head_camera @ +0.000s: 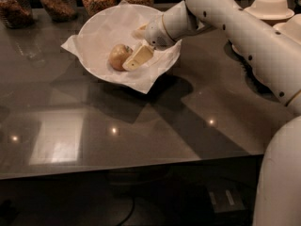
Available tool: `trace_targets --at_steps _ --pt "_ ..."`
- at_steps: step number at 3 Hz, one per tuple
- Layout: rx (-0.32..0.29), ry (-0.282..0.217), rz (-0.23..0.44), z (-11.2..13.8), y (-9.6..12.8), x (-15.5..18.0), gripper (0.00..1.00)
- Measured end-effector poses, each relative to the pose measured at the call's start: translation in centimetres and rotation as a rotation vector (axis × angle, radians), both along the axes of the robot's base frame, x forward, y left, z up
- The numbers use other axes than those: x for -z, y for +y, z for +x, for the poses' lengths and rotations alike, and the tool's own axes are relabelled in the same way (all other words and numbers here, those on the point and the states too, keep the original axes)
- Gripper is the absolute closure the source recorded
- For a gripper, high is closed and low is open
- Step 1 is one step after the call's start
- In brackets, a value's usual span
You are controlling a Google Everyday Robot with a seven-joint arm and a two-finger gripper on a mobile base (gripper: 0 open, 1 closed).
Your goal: Pick apple from white bowl
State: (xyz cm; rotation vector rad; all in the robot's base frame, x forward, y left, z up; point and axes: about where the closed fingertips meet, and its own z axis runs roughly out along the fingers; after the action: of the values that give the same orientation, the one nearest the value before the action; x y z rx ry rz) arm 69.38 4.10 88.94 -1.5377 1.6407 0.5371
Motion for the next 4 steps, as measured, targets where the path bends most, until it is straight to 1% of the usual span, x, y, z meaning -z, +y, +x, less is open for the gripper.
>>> trace_targets --at_steps 1,2,3,4 --pt "-0.042 0.026 0.006 0.6 2.6 2.4 0.26" --pt "-0.049 0.025 -0.001 1.1 2.9 3.1 0.28" --pt "-0.052 0.027 -0.011 1.4 2.9 3.6 0.46" --pt "-0.053 0.026 -0.016 1.4 2.8 3.7 0.69"
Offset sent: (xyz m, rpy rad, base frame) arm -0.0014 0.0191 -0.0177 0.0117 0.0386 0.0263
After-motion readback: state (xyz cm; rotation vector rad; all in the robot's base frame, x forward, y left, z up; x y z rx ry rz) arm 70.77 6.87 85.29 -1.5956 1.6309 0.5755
